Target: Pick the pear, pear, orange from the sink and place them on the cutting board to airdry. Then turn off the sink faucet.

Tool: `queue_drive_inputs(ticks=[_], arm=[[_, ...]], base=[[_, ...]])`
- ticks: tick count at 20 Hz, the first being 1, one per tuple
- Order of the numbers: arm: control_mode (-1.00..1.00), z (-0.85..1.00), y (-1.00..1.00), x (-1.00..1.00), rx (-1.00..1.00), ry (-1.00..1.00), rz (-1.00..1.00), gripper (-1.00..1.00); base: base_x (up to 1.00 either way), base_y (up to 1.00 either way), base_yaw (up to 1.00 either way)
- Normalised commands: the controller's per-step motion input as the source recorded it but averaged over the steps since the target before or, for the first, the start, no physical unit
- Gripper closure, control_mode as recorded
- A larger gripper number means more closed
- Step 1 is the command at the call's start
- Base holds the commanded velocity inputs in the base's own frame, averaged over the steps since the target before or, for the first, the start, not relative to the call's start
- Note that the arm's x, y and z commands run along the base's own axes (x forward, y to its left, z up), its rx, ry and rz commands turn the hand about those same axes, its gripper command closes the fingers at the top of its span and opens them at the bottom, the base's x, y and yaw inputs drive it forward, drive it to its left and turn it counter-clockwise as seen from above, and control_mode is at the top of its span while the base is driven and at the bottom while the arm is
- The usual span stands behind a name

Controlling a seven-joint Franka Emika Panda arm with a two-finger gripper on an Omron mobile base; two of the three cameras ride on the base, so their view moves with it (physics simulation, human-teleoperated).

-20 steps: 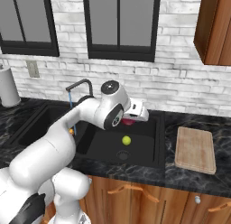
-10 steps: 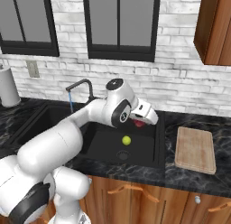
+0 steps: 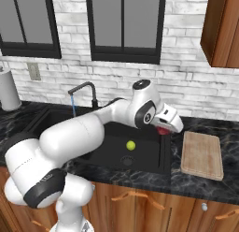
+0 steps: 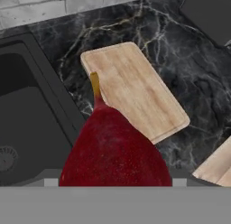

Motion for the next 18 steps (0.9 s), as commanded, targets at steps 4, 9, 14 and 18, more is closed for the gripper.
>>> queue_drive_inputs(ticks=[4, 9, 14, 18], arm=[[-1.00, -0.06, -0.37, 0.01, 0.03, 0.01, 0.01, 1.00], [-1.00, -0.06, -0.31, 0.08, 0.02, 0.00, 0.06, 1.00], [-1.00, -0.08, -0.30, 0.10, 0.01, 0.01, 0.08, 1.00], [-1.00, -0.25, -0.32, 0.15, 0.03, 0.05, 0.08, 1.00]], base=[[0.00, 0.00, 0.00], [0.00, 0.00, 0.00], [0.00, 0.00, 0.00], [0.00, 0.00, 0.00]])
